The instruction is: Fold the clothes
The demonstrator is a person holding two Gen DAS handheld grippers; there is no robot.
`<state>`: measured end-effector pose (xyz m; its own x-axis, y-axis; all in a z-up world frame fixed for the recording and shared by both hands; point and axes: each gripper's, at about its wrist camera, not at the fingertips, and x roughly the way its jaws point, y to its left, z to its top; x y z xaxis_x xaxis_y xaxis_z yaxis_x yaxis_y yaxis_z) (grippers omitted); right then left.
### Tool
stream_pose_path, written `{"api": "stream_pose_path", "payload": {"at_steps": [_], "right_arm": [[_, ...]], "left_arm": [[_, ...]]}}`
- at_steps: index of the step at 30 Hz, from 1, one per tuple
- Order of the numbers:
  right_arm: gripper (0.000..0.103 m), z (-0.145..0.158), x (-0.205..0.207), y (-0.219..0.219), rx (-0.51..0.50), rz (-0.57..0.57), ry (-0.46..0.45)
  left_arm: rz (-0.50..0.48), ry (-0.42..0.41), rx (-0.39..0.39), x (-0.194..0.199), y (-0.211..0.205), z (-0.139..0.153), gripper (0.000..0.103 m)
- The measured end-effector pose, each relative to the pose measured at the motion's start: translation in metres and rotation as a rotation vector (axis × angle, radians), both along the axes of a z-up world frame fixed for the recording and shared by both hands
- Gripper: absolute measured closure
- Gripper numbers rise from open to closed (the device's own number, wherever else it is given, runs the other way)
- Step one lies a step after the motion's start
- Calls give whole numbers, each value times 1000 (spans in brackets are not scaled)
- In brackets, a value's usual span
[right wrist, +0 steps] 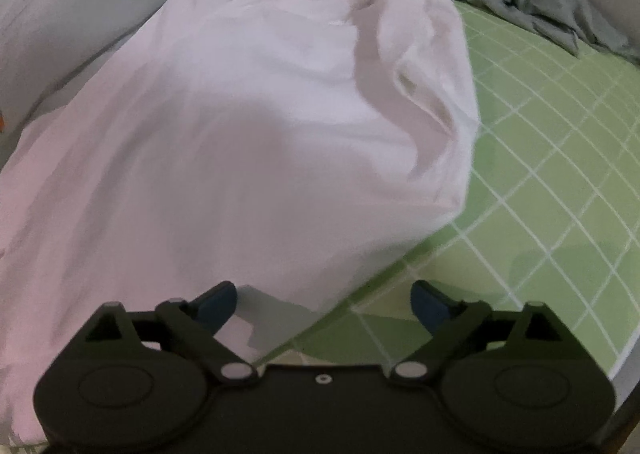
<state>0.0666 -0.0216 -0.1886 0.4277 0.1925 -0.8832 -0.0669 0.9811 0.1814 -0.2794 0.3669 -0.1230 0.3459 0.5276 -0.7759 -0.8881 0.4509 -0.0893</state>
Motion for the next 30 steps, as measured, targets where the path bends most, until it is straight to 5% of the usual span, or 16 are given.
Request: {"api": "stream_pose_path", "payload": {"at_steps": [6,15,17,19,24,30], "right_arm": [[5,11,2,5,-10,43,-47],[4,5,18,-10,-23,-126,-21],[4,5,21,-5,-28,-147,-19],[4,6,24,0,-33,-159,-18],[4,1,25,12,-60,-126,0],[3,2,13,26,-82,-27,-5]], "left_arm": [[-39,54,-23,43,16,-11,25],[-86,183,-124,89,54,-46,27],[-59,184,-163,92,63,-54,35],[-24,176,-195,90,71,-59,61],[0,65,-237,67,76,-48,89],[3,-8,-121,26,40,4,95]]}}
